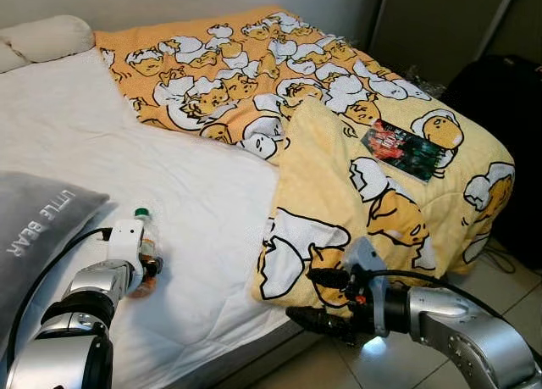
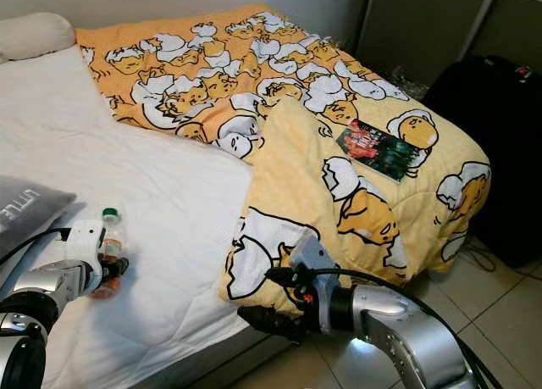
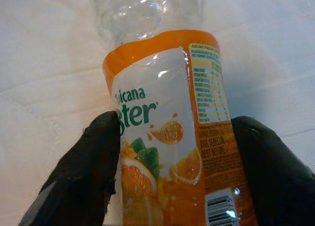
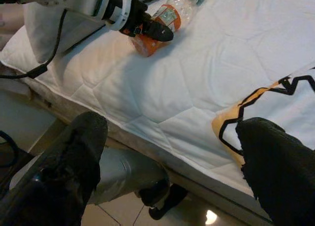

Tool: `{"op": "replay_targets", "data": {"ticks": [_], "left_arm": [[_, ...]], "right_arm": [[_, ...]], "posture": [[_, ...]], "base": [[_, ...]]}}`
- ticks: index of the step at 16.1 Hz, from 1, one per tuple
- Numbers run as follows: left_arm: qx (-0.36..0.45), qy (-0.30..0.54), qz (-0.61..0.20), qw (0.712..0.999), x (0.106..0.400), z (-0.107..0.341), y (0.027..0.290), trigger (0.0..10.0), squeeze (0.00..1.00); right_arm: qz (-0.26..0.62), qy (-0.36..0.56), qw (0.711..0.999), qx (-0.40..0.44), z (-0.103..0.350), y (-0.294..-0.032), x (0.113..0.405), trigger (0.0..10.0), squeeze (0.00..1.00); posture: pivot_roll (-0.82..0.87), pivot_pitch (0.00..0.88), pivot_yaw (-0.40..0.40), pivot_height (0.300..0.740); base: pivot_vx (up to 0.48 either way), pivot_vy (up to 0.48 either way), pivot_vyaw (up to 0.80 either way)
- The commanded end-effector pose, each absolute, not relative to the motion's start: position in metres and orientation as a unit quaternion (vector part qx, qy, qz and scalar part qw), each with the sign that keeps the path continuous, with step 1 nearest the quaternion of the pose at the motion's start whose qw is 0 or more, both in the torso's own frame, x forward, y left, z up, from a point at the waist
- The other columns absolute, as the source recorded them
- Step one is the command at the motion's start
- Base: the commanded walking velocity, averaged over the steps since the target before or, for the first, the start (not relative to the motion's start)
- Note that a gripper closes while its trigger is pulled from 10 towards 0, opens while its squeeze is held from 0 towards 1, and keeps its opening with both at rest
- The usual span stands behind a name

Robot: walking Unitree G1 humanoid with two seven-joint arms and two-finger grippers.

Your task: Clean up the room

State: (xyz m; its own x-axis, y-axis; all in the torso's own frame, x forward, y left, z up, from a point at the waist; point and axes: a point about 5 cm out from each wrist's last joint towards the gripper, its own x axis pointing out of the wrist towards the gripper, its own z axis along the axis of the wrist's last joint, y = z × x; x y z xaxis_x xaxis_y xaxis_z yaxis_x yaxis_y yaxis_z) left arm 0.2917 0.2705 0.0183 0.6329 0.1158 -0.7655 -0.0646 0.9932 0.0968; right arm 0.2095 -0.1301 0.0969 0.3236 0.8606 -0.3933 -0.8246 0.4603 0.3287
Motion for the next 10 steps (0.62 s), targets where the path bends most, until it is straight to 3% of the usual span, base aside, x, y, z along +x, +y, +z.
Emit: {"op": "replay_targets", "data": {"ticks": [1,6,9,10], "left_arm": [[0.019,0.432,0.054,0.9,0.289,0.015,0.271,0.0,0.0],[-0.013,0.421,0.036,0.906,0.282,0.007,0.265,0.0,0.0],[-0.046,0.327,0.004,0.944,0.296,0.025,0.249,0.0,0.0],[-0.048,0.304,-0.001,0.951,0.3,0.033,0.247,0.0,0.0]], "right_arm": [[0.517,0.268,0.813,0.028,0.095,-0.133,0.21,10.0,0.0],[0.506,0.261,0.822,-0.003,0.095,-0.134,0.214,10.0,0.0],[0.369,0.176,0.912,-0.039,0.107,-0.146,0.259,10.0,0.0],[0.351,0.165,0.921,-0.035,0.109,-0.145,0.264,10.0,0.0]], "posture": [[0.0,0.0,0.01,0.74],[-0.01,0.0,0.003,0.74],[0.02,0.0,-0.033,0.74],[0.02,0.0,-0.033,0.74]], "base": [[0.0,0.0,0.0],[0.0,0.0,0.0],[0.0,0.0,0.0],[0.0,0.0,0.0]]}}
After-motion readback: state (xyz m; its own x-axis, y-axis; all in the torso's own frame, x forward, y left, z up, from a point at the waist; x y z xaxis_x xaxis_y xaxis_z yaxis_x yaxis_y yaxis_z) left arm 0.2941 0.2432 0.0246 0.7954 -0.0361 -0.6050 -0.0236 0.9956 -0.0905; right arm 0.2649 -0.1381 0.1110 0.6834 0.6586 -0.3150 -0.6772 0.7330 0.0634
